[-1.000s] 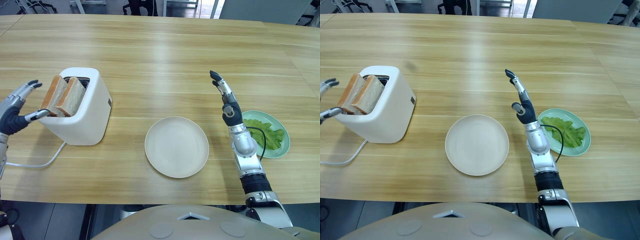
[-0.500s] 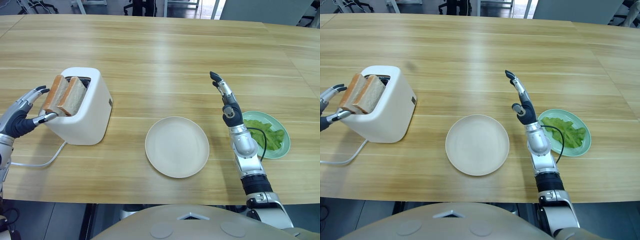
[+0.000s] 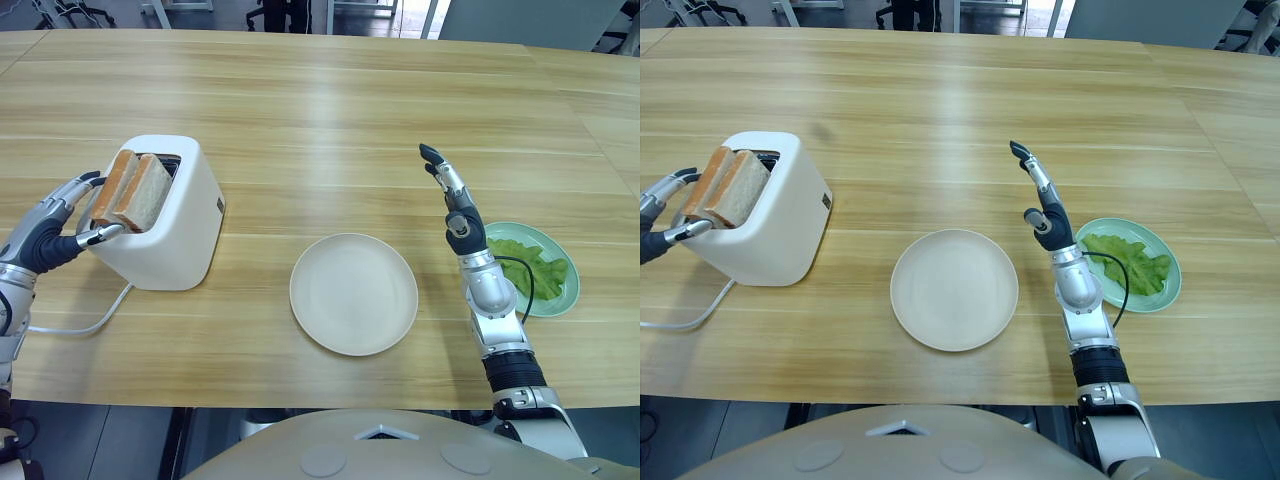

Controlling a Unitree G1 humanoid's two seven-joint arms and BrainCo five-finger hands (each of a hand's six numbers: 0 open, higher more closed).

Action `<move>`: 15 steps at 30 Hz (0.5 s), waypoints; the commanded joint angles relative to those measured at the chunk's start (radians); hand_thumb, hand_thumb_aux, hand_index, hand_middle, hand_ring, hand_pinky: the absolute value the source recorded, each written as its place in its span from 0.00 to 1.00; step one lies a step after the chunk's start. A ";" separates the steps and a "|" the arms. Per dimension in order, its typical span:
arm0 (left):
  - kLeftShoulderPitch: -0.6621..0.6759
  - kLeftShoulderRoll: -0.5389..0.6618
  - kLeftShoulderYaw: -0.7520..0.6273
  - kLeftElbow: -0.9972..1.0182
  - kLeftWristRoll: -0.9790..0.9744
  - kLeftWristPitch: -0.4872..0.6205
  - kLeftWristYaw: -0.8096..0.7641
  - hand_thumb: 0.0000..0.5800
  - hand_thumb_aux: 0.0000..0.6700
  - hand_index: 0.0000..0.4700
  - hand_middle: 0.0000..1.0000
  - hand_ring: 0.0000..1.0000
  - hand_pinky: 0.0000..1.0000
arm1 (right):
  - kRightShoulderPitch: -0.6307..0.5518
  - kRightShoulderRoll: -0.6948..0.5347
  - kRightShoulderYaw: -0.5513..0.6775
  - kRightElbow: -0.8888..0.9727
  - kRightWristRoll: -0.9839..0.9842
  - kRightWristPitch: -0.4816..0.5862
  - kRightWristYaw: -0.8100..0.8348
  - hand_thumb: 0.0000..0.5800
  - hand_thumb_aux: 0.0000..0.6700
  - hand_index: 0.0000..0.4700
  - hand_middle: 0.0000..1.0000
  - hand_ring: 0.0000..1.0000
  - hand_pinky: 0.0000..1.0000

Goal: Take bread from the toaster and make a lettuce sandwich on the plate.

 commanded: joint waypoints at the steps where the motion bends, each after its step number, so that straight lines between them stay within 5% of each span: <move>1: -0.003 0.008 -0.009 -0.003 0.001 0.005 0.013 0.04 0.02 0.02 0.00 0.00 0.00 | 0.013 -0.005 -0.004 -0.010 0.015 0.014 0.007 0.00 0.00 0.00 0.00 0.00 0.00; 15: 0.002 0.012 -0.027 0.025 0.022 0.015 0.040 0.11 0.05 0.05 0.00 0.00 0.00 | 0.017 -0.010 -0.005 -0.015 0.027 0.020 0.017 0.00 0.00 0.00 0.00 0.00 0.00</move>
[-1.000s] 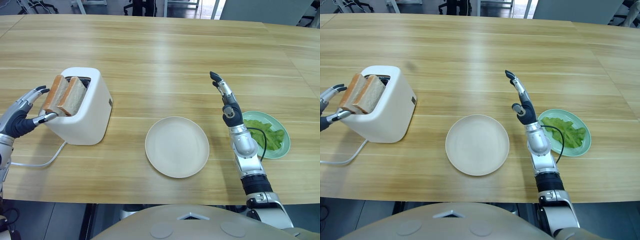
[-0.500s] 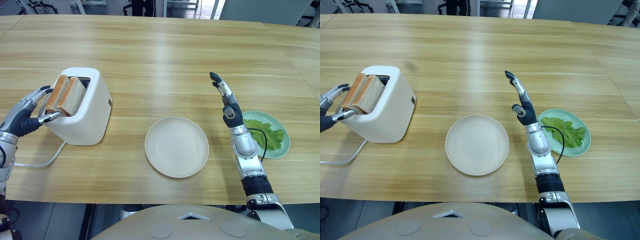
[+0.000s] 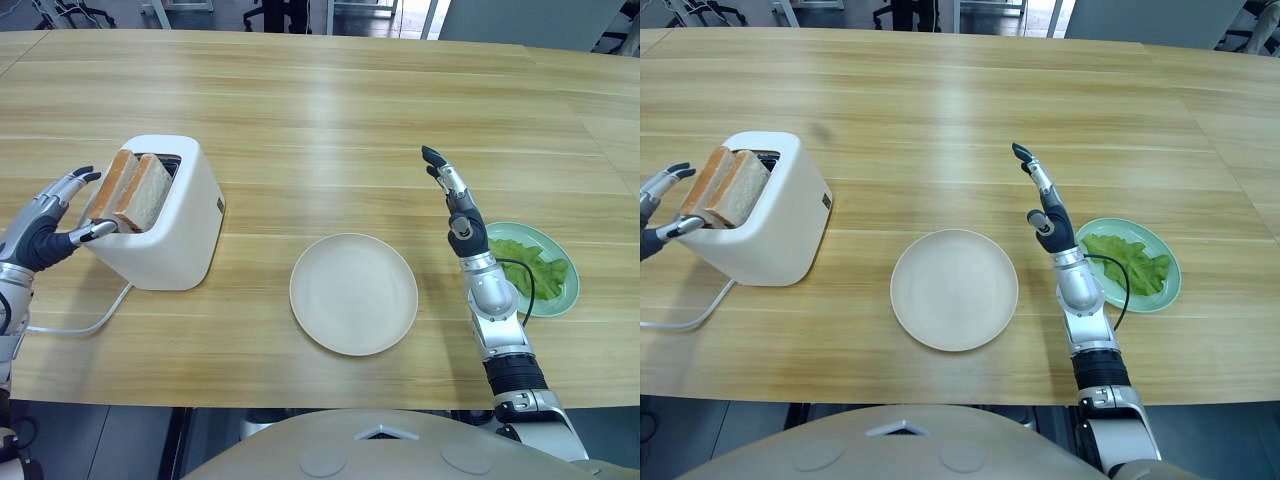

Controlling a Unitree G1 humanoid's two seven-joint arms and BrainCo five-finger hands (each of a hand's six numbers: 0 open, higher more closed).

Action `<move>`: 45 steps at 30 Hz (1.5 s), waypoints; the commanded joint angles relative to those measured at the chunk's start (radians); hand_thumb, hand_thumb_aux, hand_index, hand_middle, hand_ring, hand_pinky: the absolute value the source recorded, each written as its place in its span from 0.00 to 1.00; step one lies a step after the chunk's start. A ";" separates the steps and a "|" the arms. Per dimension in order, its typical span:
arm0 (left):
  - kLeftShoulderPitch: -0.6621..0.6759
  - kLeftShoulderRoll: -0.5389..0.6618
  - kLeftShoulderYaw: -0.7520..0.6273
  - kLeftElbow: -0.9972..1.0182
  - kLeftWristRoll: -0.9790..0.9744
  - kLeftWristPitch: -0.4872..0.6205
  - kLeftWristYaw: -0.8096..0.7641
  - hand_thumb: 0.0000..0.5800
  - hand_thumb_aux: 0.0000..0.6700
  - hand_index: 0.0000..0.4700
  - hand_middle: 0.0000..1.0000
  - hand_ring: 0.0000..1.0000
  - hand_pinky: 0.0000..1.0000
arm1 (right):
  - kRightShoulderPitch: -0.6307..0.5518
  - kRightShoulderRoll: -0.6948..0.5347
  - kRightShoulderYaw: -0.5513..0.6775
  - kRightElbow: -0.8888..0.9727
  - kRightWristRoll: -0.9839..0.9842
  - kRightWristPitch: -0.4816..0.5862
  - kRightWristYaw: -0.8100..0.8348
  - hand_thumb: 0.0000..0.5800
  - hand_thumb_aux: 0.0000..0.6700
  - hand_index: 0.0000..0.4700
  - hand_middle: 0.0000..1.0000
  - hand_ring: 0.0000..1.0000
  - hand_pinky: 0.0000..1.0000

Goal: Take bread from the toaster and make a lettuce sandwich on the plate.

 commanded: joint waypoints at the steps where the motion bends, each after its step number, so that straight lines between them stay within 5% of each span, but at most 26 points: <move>1: 0.003 0.010 -0.022 0.027 0.015 0.008 0.010 0.11 0.05 0.05 0.00 0.00 0.00 | 0.003 -0.008 -0.004 -0.008 0.005 0.018 0.008 0.00 0.00 0.00 0.00 0.00 0.00; 11: -0.018 0.024 -0.066 0.092 0.027 -0.003 0.022 0.12 0.06 0.06 0.00 0.00 0.00 | 0.008 -0.007 -0.002 -0.009 0.003 0.020 0.005 0.00 0.00 0.00 0.00 0.00 0.00; 18: -0.027 0.018 -0.111 0.112 0.038 -0.007 0.028 0.32 0.18 0.17 0.00 0.00 0.00 | 0.008 -0.009 -0.002 -0.010 0.005 0.021 0.007 0.00 0.00 0.00 0.00 0.00 0.00; 21: -0.034 0.014 -0.121 0.117 0.035 -0.014 0.028 0.33 0.18 0.18 0.00 0.00 0.00 | 0.010 -0.010 -0.003 -0.012 0.005 0.022 0.007 0.00 0.00 0.00 0.00 0.00 0.00; 26: -0.041 0.009 -0.124 0.118 0.002 -0.044 0.023 0.62 0.38 0.38 0.00 0.00 0.00 | 0.010 -0.011 -0.003 -0.012 0.006 0.022 0.007 0.00 0.00 0.00 0.00 0.00 0.00; 36: -0.039 0.003 -0.106 0.107 -0.071 -0.077 0.004 0.60 0.36 0.36 0.00 0.00 0.00 | 0.016 -0.012 -0.003 -0.016 0.008 0.022 0.009 0.00 0.00 0.00 0.00 0.00 0.00; 39: -0.040 0.003 -0.102 0.107 -0.076 -0.076 0.006 0.75 0.50 0.49 0.00 0.00 0.00 | 0.017 -0.012 -0.002 -0.017 0.007 0.022 0.010 0.00 0.00 0.00 0.00 0.00 0.00; 45: -0.038 0.003 -0.093 0.099 -0.087 -0.066 0.013 0.84 0.60 0.58 0.00 0.00 0.00 | 0.019 -0.013 -0.003 -0.021 0.009 0.024 0.012 0.00 0.00 0.00 0.00 0.00 0.00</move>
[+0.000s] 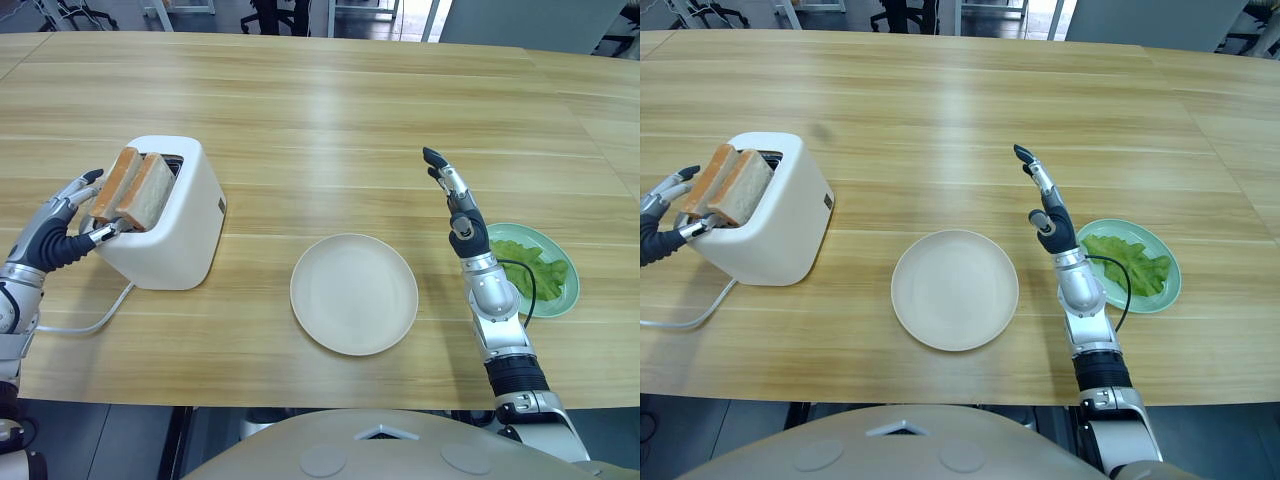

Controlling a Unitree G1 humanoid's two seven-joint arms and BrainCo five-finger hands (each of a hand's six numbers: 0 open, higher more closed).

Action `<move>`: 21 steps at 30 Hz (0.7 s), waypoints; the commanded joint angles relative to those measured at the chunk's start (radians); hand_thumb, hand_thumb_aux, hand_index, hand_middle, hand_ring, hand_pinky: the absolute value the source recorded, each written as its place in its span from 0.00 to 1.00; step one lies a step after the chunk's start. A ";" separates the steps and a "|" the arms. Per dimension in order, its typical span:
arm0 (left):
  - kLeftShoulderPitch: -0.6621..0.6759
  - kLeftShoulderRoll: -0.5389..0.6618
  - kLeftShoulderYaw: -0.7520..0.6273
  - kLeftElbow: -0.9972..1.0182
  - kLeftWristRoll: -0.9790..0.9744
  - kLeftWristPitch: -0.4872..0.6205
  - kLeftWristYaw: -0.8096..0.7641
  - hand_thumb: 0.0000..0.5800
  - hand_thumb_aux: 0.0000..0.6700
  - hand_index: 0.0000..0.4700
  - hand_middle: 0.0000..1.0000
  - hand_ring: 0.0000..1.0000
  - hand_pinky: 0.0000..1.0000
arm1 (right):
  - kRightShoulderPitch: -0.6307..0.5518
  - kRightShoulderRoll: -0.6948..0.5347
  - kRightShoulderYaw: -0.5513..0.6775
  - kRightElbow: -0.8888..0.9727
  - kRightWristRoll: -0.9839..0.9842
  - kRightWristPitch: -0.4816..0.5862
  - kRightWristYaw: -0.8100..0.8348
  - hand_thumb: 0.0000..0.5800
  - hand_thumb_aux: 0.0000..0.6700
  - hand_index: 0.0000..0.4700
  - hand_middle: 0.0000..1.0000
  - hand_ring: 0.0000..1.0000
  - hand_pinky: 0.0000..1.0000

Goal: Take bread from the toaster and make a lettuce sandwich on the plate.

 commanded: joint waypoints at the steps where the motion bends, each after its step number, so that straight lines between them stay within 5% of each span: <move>1: 0.006 -0.008 -0.001 -0.004 -0.007 0.000 -0.010 0.84 0.60 0.58 0.00 0.00 0.00 | 0.009 -0.008 -0.003 -0.015 0.003 0.010 0.010 0.00 0.00 0.00 0.00 0.00 0.00; 10: 0.001 -0.018 0.014 -0.021 -0.054 0.000 -0.023 1.00 1.00 0.98 0.00 0.00 0.00 | 0.007 -0.009 -0.005 -0.014 0.003 0.012 0.012 0.00 0.00 0.00 0.00 0.00 0.00; 21: -0.004 -0.055 0.074 -0.115 -0.235 -0.001 -0.111 1.00 1.00 0.98 0.00 0.00 0.00 | 0.005 -0.011 -0.005 -0.013 0.000 0.014 0.012 0.00 0.00 0.00 0.00 0.00 0.00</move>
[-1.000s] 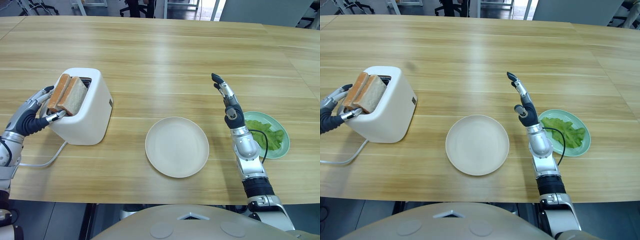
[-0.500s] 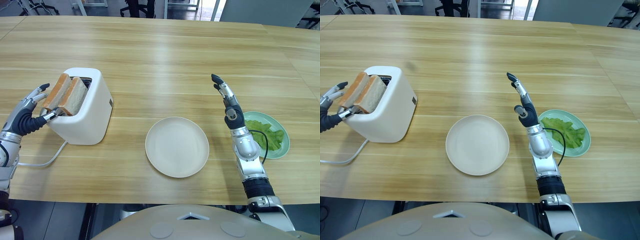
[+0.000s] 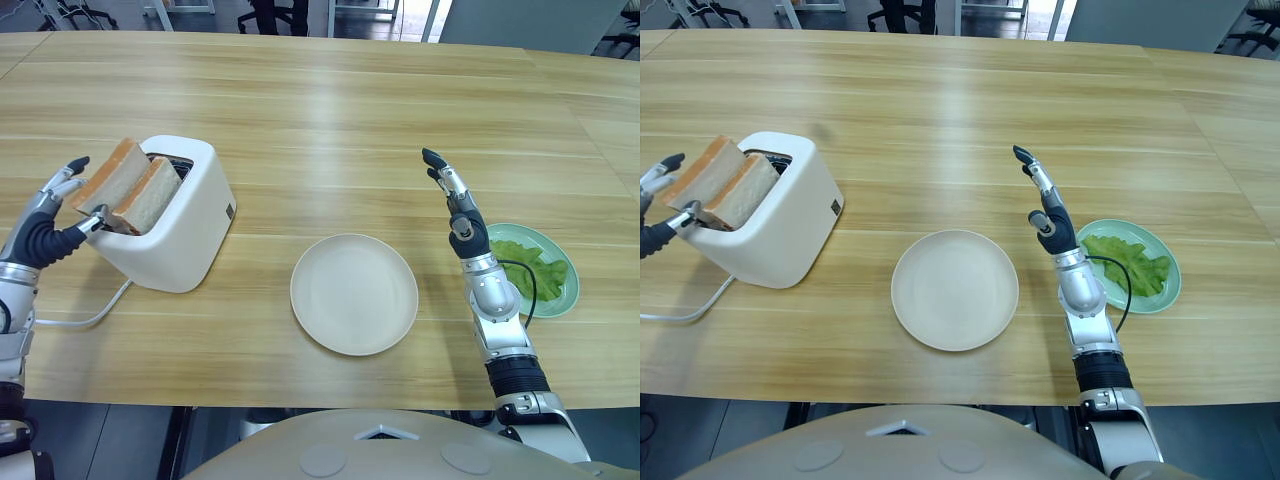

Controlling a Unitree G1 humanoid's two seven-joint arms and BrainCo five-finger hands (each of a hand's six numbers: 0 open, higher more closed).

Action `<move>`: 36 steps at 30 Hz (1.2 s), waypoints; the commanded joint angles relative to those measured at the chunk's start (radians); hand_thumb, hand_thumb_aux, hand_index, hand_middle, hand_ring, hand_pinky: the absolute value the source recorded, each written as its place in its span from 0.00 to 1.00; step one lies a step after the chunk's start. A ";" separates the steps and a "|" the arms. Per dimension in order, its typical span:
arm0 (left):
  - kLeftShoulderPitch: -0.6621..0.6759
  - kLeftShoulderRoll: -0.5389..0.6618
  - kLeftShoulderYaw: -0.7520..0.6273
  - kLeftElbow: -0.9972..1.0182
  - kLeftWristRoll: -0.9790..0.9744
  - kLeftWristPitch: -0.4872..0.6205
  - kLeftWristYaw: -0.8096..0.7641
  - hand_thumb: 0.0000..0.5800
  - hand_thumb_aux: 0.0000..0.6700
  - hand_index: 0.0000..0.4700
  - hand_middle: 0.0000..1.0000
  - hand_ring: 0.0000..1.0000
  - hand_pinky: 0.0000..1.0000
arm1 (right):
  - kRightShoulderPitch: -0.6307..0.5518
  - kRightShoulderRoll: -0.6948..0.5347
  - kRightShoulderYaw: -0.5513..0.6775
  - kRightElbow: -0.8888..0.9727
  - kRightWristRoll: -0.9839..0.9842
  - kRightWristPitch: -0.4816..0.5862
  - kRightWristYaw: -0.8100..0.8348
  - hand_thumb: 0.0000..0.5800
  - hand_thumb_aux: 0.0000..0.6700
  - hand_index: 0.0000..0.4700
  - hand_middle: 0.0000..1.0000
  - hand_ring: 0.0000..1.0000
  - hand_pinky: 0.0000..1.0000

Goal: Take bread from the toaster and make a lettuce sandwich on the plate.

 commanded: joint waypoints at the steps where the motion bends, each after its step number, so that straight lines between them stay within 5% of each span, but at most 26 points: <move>1: -0.006 -0.016 0.026 -0.058 -0.073 0.005 -0.048 1.00 1.00 0.98 0.00 0.00 0.00 | 0.004 -0.008 -0.005 -0.010 0.000 0.011 0.007 0.00 0.00 0.00 0.00 0.00 0.00; 13: -0.028 -0.054 0.091 -0.173 -0.163 0.111 -0.084 1.00 1.00 0.98 0.00 0.00 0.00 | 0.005 -0.008 -0.003 -0.014 0.000 0.012 0.008 0.00 0.00 0.00 0.00 0.00 0.00; 17: -0.037 -0.079 0.102 -0.231 -0.193 0.140 -0.101 1.00 1.00 0.98 0.61 0.61 0.61 | 0.004 -0.007 -0.003 -0.013 0.000 0.012 0.007 0.00 0.00 0.00 0.00 0.00 0.00; 18: -0.042 -0.086 0.105 -0.243 -0.199 0.147 -0.101 1.00 1.00 0.98 0.87 0.87 0.87 | 0.004 -0.007 -0.004 -0.013 0.000 0.012 0.007 0.00 0.00 0.00 0.00 0.00 0.00; 19: -0.047 -0.092 0.107 -0.254 -0.207 0.155 -0.103 1.00 1.00 0.98 1.00 1.00 1.00 | 0.003 -0.007 -0.004 -0.013 0.000 0.013 0.007 0.00 0.00 0.00 0.00 0.00 0.00; 36: -0.147 -0.164 0.165 -0.408 -0.382 0.291 -0.164 1.00 1.00 0.98 1.00 1.00 1.00 | 0.004 -0.032 -0.051 -0.009 0.007 0.012 -0.013 0.00 0.00 0.00 0.00 0.00 0.00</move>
